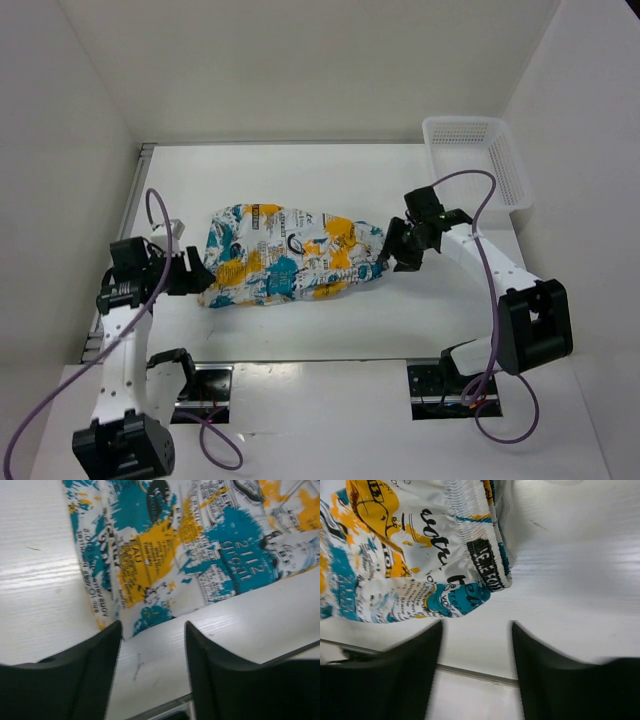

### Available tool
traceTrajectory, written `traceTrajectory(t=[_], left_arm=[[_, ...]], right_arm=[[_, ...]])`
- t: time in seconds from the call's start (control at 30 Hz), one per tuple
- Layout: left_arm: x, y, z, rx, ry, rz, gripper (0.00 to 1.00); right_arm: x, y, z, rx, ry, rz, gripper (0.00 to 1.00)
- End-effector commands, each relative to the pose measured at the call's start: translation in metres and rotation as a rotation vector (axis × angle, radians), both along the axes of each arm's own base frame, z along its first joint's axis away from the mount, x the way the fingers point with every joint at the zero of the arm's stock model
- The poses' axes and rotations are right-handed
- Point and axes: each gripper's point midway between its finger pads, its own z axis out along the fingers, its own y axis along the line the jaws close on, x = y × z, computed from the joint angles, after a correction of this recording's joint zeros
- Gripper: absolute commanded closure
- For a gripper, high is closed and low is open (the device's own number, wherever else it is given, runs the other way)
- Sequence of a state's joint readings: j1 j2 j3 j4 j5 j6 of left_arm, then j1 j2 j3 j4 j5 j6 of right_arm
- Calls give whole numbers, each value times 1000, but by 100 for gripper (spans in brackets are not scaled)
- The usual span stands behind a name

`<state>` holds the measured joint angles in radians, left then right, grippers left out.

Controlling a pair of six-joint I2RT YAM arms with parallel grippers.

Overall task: Fold and stack the shorts
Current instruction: Fold the shorts

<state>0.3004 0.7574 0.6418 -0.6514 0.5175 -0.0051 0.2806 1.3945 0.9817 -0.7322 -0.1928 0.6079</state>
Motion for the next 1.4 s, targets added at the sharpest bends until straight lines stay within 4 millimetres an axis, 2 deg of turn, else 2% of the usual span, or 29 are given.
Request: traceTrajectory(t=[0.0, 0.03, 0.07, 0.1, 0.13, 0.17, 0.2, 0.27, 0.3, 0.33, 0.4, 0.47, 0.5, 0.57, 0.6, 0.67, 0.7, 0.73, 0.8, 0.93, 1.03, 1.1, 1.17, 1.2, 1.23, 1.27, 1.3, 1.33, 1.37], left_arm=[[30, 6, 31, 35, -70, -16, 47], [35, 6, 34, 42, -69, -21, 58], [42, 6, 38, 44, -79, -30, 65], [47, 2, 25, 18, -32, -52, 73], [53, -5, 26, -10, -34, -89, 83], [60, -7, 8, -28, 27, -103, 85], [64, -11, 4, -34, 53, -119, 85], [70, -14, -14, 6, 138, -126, 80], [70, -14, -21, 37, 164, -126, 79], [75, -5, -30, 76, 181, -95, 75], [86, -7, -42, 76, 186, -104, 64], [100, -9, -43, 86, 185, -117, 60], [108, -14, -53, 93, 202, -132, 60], [117, -20, -59, 95, 206, -154, 60], [120, -17, -72, 104, 234, -146, 60], [125, -19, -83, 94, 248, -152, 61], [122, -19, -98, 88, 295, -155, 64], [125, -13, -102, 117, 306, -135, 74], [121, -5, -110, 153, 352, -110, 81], [119, 9, -111, 160, 357, -68, 84], [128, 16, -98, 173, 336, -47, 83], [133, 17, -85, 176, 307, -44, 83], [139, 17, -63, 182, 255, -39, 83], [143, 18, -54, 185, 228, -36, 83], [144, 18, -45, 187, 208, -34, 82], [150, 18, -26, 192, 166, -30, 80], [154, 16, -16, 185, 136, -36, 79], [155, 15, -9, 179, 123, -40, 79], [158, 11, 5, 163, 90, -55, 78]], right_arm=[[21, -6, 21, -16, -84, -51, 54], [30, -3, 28, -7, -113, -52, 78], [35, 2, 31, 14, -123, -43, 85], [41, 6, 27, 23, -113, -37, 90], [50, 12, 33, 50, -134, -26, 93], [54, 13, 32, 49, -129, -26, 95], [57, 14, 23, 41, -103, -26, 95], [65, 16, 21, 36, -123, -7, 95], [63, 20, 15, 41, -101, 8, 95], [65, 22, 13, 45, -107, 25, 95], [63, 25, 7, 37, -93, 43, 92], [54, 27, -1, 31, -69, 55, 90], [54, 27, -1, 31, -69, 55, 90], [52, 30, -5, 26, -66, 54, 90], [41, 37, -16, 20, -29, 73, 90], [34, 40, -32, 6, 2, 75, 90], [30, 42, -44, 0, 30, 75, 90], [26, 45, -51, -1, 49, 74, 90], [21, 47, -63, -29, 69, 89, 91], [11, 43, -88, -86, 119, 95, 93], [8, 36, -100, -134, 152, 114, 94], [13, 31, -95, -176, 144, 113, 94], [28, 31, -61, -179, 57, 105, 94], [33, 30, -47, -181, 24, 114, 91], [45, 36, -24, -161, -30, 109, 89], [51, 35, -4, -162, -85, 112, 84], [54, 32, 7, -179, -110, 116, 76], [63, 34, 23, -173, -151, 107, 53], [69, 31, 29, -172, -170, 102, 44]])
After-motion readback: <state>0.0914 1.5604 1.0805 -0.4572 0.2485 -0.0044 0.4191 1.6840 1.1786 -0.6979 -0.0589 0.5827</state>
